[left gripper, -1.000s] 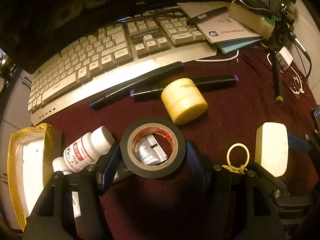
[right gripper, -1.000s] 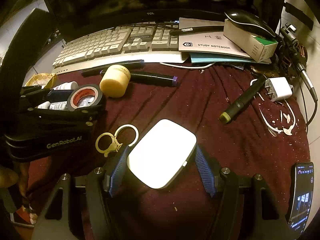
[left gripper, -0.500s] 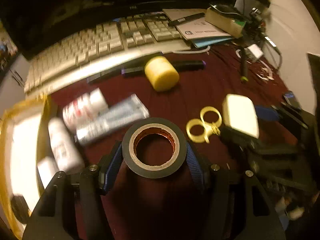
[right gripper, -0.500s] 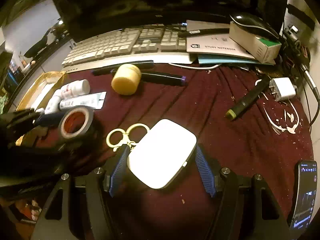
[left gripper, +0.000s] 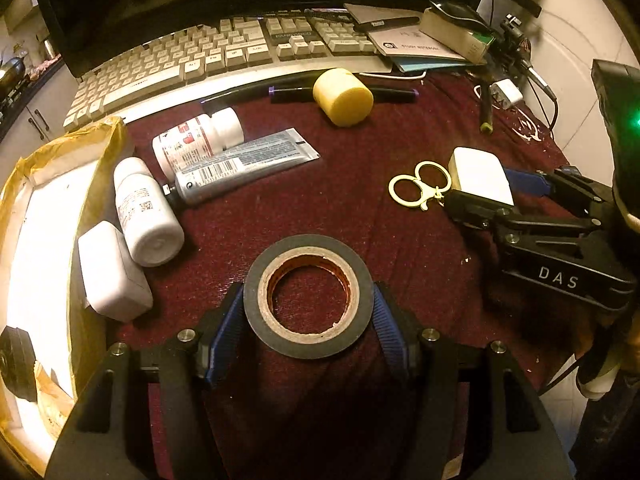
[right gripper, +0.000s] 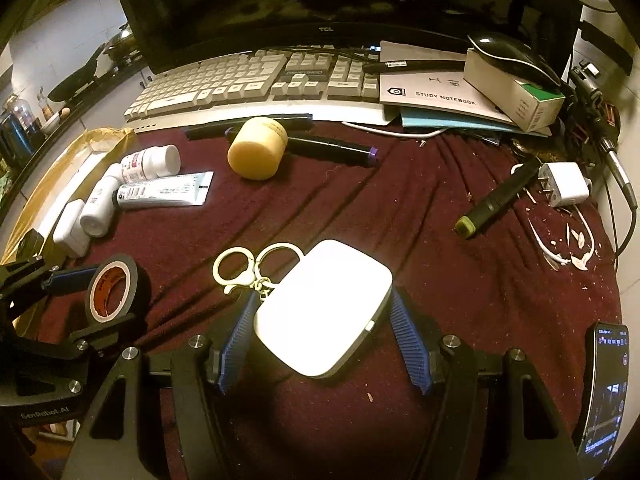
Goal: Organize rigid objects
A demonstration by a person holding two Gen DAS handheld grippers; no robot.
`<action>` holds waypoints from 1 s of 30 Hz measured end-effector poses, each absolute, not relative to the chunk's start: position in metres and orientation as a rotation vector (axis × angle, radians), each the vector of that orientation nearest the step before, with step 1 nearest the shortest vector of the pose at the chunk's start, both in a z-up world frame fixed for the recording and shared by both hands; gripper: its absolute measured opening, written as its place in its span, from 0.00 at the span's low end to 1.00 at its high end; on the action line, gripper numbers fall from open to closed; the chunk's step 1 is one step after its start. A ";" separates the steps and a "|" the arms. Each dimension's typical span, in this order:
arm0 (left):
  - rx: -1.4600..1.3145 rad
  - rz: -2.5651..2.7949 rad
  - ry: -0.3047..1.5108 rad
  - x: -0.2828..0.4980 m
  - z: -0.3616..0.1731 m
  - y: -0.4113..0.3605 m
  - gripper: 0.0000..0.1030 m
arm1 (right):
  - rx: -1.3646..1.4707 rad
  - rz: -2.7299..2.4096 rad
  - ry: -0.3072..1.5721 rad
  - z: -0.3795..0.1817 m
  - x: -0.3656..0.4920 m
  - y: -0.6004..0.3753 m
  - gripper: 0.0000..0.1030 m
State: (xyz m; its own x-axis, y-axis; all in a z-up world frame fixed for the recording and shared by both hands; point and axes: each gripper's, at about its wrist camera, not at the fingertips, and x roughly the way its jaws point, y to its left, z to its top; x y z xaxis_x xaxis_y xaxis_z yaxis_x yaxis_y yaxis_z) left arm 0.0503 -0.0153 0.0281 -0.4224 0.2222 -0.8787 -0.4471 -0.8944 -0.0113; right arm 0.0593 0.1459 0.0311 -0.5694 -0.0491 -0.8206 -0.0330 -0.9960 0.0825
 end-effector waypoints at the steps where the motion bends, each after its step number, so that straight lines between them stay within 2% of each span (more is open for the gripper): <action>1: -1.391 2.337 0.311 0.050 0.028 -0.016 0.59 | 1.456 -2.773 -0.143 0.031 0.059 0.146 0.59; 30: -1.340 2.363 0.186 0.057 0.059 -0.045 0.59 | 1.310 -2.799 -0.150 0.071 0.065 0.127 0.59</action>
